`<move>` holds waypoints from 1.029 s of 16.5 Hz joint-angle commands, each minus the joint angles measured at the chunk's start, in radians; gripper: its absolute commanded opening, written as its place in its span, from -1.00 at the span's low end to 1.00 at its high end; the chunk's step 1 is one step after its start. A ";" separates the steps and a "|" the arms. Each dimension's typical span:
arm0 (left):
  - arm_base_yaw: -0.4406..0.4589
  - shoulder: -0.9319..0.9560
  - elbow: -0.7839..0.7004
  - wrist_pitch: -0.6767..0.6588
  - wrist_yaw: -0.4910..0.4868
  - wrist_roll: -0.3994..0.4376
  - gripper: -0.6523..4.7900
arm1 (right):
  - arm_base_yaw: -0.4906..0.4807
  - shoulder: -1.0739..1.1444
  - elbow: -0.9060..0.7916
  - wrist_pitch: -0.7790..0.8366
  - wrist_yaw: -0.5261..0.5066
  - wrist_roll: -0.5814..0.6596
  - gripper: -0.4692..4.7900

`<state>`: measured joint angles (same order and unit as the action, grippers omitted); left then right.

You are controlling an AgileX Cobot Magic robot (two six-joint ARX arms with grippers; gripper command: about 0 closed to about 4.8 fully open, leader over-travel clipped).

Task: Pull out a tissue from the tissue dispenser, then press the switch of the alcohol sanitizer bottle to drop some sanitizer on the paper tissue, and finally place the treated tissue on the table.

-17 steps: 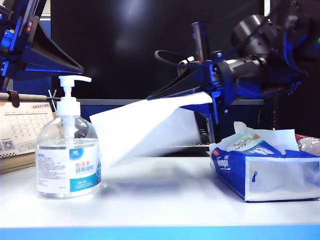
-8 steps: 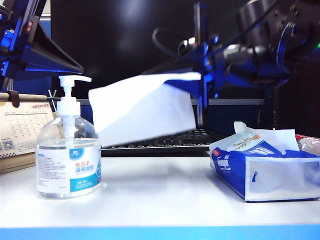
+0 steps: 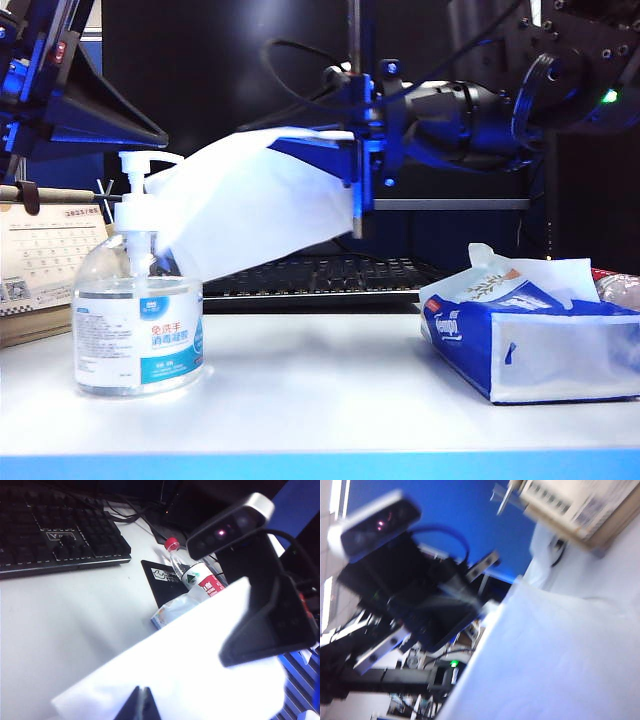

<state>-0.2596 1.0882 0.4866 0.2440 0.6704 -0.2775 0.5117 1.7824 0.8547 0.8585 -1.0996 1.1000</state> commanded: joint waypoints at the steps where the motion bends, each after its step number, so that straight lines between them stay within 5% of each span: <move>1: -0.001 0.012 -0.013 -0.101 -0.013 0.008 -0.78 | 0.004 -0.004 0.010 0.013 0.002 0.008 -0.84; 17: -0.002 0.013 -0.032 -0.182 -0.082 0.065 -0.78 | 0.028 -0.004 0.009 0.097 0.051 0.086 -0.84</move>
<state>-0.2604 1.0836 0.4873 0.2066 0.6422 -0.2199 0.5388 1.7824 0.8608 0.9310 -1.0481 1.1824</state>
